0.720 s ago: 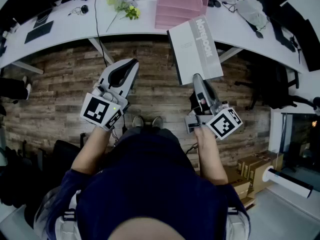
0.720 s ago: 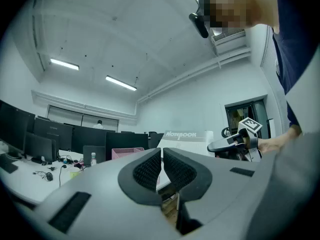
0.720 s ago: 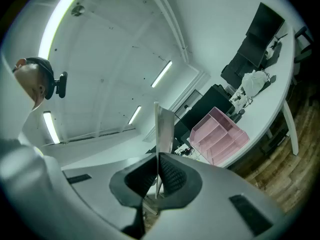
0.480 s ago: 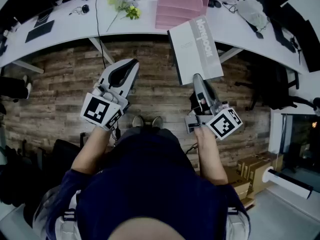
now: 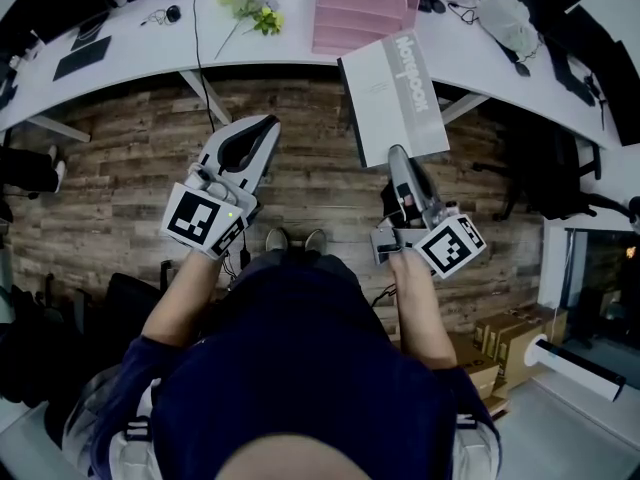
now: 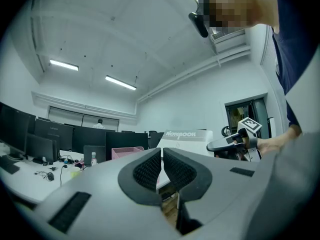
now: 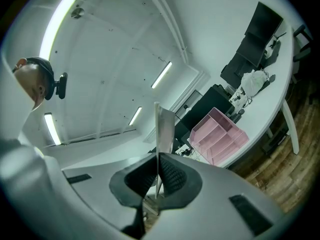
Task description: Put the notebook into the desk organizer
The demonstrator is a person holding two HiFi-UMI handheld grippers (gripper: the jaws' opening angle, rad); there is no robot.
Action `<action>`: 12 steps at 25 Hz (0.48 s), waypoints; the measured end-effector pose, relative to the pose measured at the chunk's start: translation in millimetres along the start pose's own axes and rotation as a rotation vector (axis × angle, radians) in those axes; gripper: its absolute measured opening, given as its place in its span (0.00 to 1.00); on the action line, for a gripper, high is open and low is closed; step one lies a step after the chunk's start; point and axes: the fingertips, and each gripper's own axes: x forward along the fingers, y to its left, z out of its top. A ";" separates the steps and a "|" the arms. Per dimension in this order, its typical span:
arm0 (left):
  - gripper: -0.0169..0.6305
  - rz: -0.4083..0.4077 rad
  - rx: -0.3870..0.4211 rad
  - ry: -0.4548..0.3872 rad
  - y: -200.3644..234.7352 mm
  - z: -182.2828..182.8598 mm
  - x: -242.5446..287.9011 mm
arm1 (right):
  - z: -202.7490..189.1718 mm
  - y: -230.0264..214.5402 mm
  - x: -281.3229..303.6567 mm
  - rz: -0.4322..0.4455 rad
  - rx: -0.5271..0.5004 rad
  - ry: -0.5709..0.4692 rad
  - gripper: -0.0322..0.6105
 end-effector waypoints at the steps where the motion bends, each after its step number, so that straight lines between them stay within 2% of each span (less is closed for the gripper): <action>1: 0.09 0.001 0.001 0.001 -1.4 -0.2 0.3 | 0.6 0.3 -0.4 0.005 -0.005 0.001 0.07; 12: 0.09 0.017 0.012 0.008 -10.9 -0.4 12.2 | 6.1 -11.2 -3.5 0.026 0.001 0.019 0.07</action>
